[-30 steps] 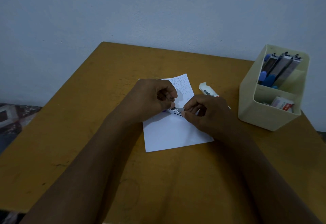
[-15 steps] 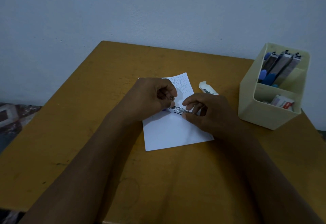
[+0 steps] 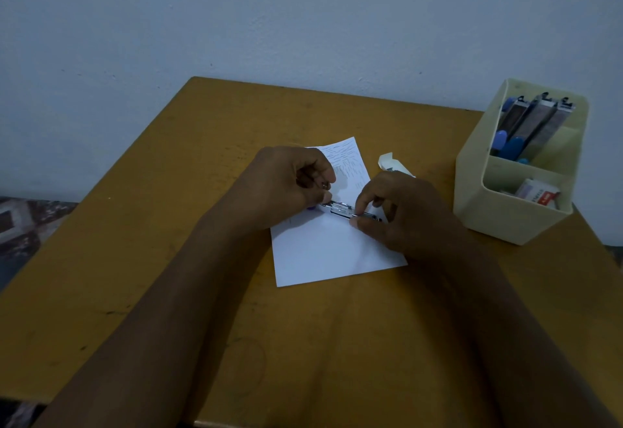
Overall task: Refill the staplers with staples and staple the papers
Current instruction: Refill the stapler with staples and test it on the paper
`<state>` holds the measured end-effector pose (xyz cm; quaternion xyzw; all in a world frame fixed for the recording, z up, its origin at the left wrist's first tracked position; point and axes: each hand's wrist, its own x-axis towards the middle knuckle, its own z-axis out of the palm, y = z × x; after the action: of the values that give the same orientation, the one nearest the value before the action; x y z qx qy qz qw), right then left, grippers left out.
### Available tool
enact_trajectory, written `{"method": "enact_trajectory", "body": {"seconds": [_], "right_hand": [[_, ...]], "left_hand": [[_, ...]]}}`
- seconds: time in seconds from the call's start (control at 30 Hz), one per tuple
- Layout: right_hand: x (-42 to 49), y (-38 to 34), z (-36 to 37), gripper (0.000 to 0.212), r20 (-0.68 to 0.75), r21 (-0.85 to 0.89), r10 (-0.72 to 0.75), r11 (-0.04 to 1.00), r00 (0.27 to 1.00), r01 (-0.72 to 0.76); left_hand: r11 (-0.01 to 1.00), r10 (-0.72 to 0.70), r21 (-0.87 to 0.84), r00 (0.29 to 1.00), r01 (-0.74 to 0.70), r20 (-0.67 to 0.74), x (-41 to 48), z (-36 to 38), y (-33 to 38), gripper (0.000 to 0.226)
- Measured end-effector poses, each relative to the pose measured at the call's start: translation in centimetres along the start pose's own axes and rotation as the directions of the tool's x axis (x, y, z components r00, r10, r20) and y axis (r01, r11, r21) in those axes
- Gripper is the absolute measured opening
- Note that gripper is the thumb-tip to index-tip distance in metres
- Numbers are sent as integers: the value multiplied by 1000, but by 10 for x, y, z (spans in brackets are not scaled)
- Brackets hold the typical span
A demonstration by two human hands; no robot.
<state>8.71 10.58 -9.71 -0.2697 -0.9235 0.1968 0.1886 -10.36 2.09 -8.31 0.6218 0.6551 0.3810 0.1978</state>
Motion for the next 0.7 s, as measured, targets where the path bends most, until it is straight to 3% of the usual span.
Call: {"method": "enact_trajectory", "body": {"seconds": [0.27, 0.4, 0.53, 0.7], "right_hand": [[-4, 5, -8, 21, 20, -3, 100, 995, 995, -99], [-2, 6, -8, 18, 40, -10, 165, 986, 985, -165], [-2, 6, -7, 16, 41, -9, 193, 981, 980, -193], [-3, 4, -8, 15, 26, -9, 195, 981, 980, -195]], "left_hand": [[999, -35, 5, 999, 35, -9, -1, 0, 0, 32], [999, -29, 17, 999, 29, -46, -1, 4, 0, 23], [997, 61, 56, 997, -57, -57, 0, 10, -1, 13], [953, 247, 172, 968, -250, 40, 2, 17, -6, 15]]}}
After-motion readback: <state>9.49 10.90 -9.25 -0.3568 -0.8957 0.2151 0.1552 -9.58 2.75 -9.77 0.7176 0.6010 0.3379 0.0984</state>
